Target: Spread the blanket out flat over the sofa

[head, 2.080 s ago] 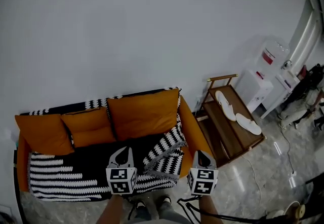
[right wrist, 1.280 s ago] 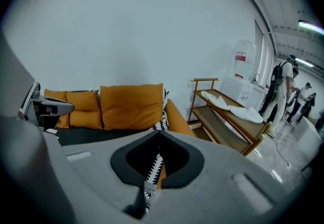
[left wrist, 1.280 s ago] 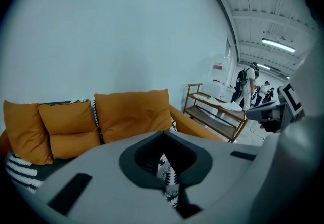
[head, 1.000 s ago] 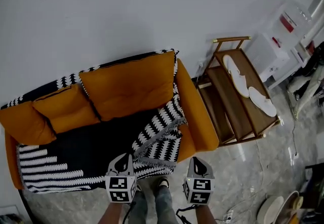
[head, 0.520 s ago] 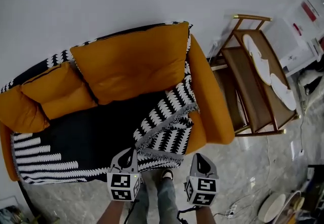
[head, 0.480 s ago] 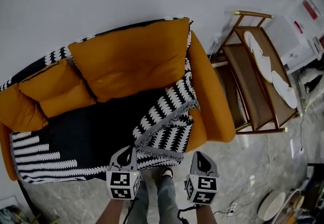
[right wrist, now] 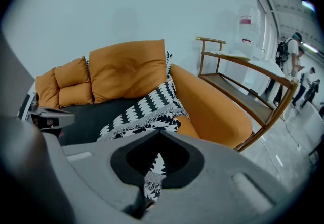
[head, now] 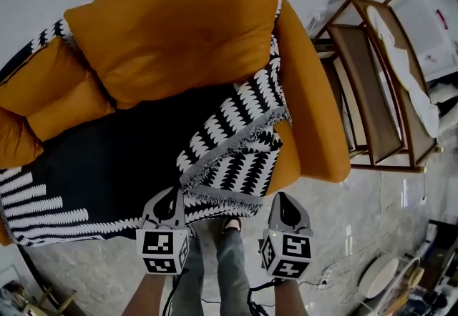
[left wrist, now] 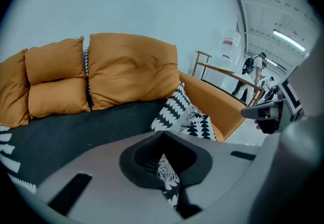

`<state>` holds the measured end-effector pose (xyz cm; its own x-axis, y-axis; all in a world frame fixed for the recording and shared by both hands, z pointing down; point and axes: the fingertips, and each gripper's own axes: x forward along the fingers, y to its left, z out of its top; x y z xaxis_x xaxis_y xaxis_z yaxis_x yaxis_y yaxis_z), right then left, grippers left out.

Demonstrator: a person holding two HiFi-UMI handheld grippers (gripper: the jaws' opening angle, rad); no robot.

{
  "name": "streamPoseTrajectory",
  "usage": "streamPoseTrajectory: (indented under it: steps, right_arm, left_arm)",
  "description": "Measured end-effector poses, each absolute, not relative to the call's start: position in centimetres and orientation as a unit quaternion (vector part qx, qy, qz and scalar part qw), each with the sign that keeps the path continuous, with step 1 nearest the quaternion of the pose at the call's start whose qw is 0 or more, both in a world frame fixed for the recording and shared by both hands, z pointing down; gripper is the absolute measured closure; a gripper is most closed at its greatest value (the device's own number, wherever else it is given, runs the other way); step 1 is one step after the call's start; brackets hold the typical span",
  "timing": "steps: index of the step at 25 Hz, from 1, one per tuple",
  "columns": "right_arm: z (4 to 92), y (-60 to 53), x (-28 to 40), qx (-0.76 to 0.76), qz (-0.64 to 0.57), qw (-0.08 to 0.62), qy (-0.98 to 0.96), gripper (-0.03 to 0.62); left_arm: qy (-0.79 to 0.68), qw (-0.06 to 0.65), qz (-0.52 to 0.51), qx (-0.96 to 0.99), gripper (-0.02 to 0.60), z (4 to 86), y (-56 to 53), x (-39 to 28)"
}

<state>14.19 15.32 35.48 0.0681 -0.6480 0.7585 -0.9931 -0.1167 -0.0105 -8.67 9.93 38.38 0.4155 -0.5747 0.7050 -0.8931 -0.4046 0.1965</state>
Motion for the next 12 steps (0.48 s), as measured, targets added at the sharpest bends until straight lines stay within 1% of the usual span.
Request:
streamPoseTrajectory:
  steps: [7, 12]
  right_arm:
    - [39.1, 15.7, 13.0, 0.673, 0.333, 0.277, -0.600, 0.589]
    - [39.6, 15.9, 12.3, 0.667, 0.341, 0.280, -0.601, 0.589]
  left_arm:
    - [-0.460, 0.304, 0.289, 0.782, 0.584, 41.4, 10.6, -9.1]
    - [-0.458, 0.310, 0.290, 0.781, 0.584, 41.9, 10.7, -9.4]
